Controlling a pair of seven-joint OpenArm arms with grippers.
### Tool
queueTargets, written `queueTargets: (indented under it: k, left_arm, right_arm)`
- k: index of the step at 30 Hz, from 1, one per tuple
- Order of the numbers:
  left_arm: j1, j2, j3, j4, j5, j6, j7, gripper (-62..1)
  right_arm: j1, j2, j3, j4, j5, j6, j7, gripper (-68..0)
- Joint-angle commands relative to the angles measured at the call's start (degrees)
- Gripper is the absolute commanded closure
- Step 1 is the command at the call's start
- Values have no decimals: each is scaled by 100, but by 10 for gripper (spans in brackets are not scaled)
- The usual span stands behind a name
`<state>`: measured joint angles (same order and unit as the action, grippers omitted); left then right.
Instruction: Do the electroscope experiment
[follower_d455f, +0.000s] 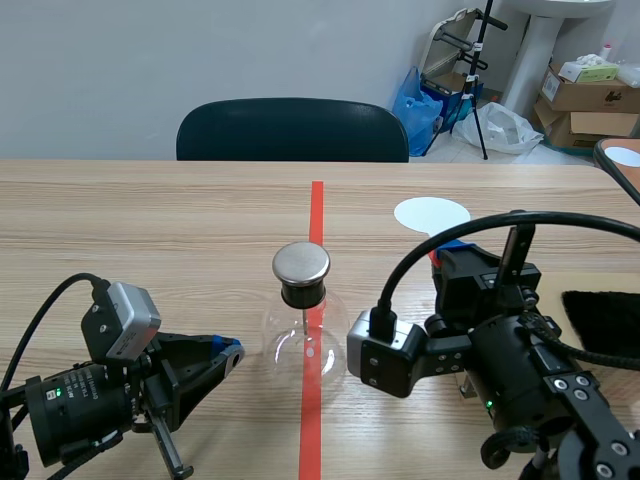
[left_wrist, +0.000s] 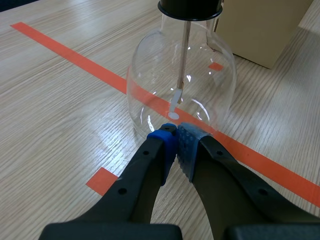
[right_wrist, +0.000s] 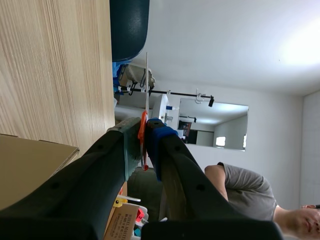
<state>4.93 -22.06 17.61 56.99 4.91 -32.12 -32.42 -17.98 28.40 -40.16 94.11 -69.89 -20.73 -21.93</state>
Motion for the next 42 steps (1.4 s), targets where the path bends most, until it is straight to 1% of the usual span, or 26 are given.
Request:
queueTargets:
  k: [1,36,38,41,42]
  left_arm:
    - [-17,28,-13,103,-76,-15,-74,-36]
    - [-20,28,-13,103,-76,-15,-76,-36]
    - [-20,28,-13,103,-76,-15,-76,-36]
    - [-20,28,-13,103,-76,-15,-76,-36]
    - [-20,28,-13,103,-76,-15,-76,-36]
  right_arm:
    - [68,48,35,22,-42,-87,-22,-13]
    - [68,48,35,22,-42,-90,-24,-13]
    - [66,48,35,22,-42,-177,-24,-13]
    - [61,48,33,22,-42,-492,-39,-13]
    - [61,48,33,22,-42,-546,-66,-13]
